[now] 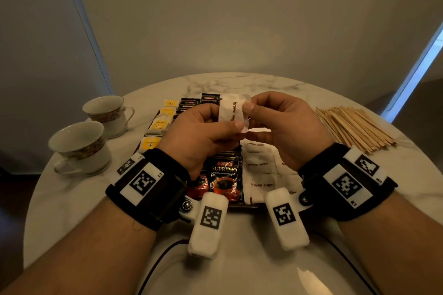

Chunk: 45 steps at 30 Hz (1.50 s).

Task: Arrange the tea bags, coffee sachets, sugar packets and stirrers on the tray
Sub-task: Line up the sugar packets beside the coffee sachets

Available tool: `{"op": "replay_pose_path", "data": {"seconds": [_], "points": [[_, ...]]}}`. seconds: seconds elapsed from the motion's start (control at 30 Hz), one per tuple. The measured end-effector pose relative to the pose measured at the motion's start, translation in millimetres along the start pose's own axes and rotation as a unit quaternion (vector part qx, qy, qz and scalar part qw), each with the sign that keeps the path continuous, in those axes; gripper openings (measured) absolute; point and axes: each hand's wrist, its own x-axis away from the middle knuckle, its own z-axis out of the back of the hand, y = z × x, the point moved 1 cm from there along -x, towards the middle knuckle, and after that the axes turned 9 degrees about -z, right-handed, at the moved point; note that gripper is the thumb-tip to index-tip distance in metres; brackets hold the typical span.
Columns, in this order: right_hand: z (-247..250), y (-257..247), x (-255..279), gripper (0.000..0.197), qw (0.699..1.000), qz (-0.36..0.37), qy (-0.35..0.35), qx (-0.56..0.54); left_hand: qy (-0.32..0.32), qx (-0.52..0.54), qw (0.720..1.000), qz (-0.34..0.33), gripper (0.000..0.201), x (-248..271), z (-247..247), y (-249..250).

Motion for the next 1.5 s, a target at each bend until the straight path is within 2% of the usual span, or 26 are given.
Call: {"op": "replay_pose_path", "data": {"seconds": [0.07, 0.13, 0.2, 0.23, 0.33, 0.5, 0.6, 0.73, 0.9, 1.0, 1.1, 1.17, 1.3, 1.43, 1.5], "points": [[1.8, -0.3, -1.1, 0.001, 0.998, 0.024, 0.005, 0.061, 0.001, 0.013, 1.000, -0.007, 0.039, -0.6, -1.3, 0.4], [2.5, 0.4, -2.0, 0.006, 0.992, 0.036, 0.009, 0.117, 0.014, 0.003, 1.000, -0.019, 0.025, -2.3, 0.9, 0.2], [2.0, 1.1, -2.2, 0.010, 0.992, 0.040, 0.014, 0.123, 0.021, -0.023, 0.999, -0.026, 0.005, -3.3, 3.7, -0.7], [2.1, 1.0, -2.1, 0.012, 0.992, 0.045, 0.018, 0.117, 0.022, -0.031, 0.999, -0.029, 0.005, -3.9, 4.7, -1.6], [1.2, -0.4, -1.7, 0.011, 0.996, 0.044, 0.022, 0.079, 0.032, -0.018, 0.998, -0.045, 0.013, -4.5, 3.8, -3.6], [4.6, -4.3, 0.0, 0.015, 0.999, -0.036, -0.014, 0.030, 0.040, -0.005, 0.995, -0.093, 0.024, -5.2, 5.4, -1.8], [5.0, -3.9, -1.3, 0.008, 0.999, -0.040, 0.009, 0.019, 0.016, -0.046, 0.994, -0.099, 0.028, -4.2, 5.6, -1.0], [6.1, -7.4, 0.2, 0.013, 0.997, -0.053, 0.053, 0.012, 0.020, -0.087, 0.992, -0.093, 0.033, -3.0, 6.2, -2.0], [16.4, -18.7, 7.5, 0.007, 0.992, -0.111, 0.034, 0.041, 0.027, -0.130, 0.987, -0.096, 0.034, -2.2, 3.6, -2.4], [31.0, -24.2, 11.7, 0.007, 0.986, -0.120, 0.085, 0.082, 0.010, -0.139, 0.987, -0.079, 0.036, -1.1, -5.4, -2.9], [57.0, -24.5, 12.4, 0.007, 0.972, -0.157, 0.153, 0.079, -0.010, -0.170, 0.985, -0.028, 0.028, -2.2, -19.5, 0.4], [72.0, -19.9, 11.7, 0.008, 0.960, -0.198, 0.178, 0.085, -0.049, -0.250, 0.967, -0.016, 0.023, -3.7, -29.5, 7.0], [83.5, -4.0, 6.5, 0.010, 0.946, -0.253, 0.167, 0.113, -0.125, -0.438, 0.890, -0.008, 0.023, -12.0, -43.7, 17.6], [84.6, 2.3, 2.3, 0.013, 0.940, -0.268, 0.166, 0.129, -0.157, -0.547, 0.822, 0.032, 0.020, -13.4, -48.6, 13.7], [85.3, 3.3, 1.6, 0.013, 0.940, -0.272, 0.164, 0.122, -0.168, -0.580, 0.796, 0.045, 0.021, -12.8, -49.3, 9.8]]}}
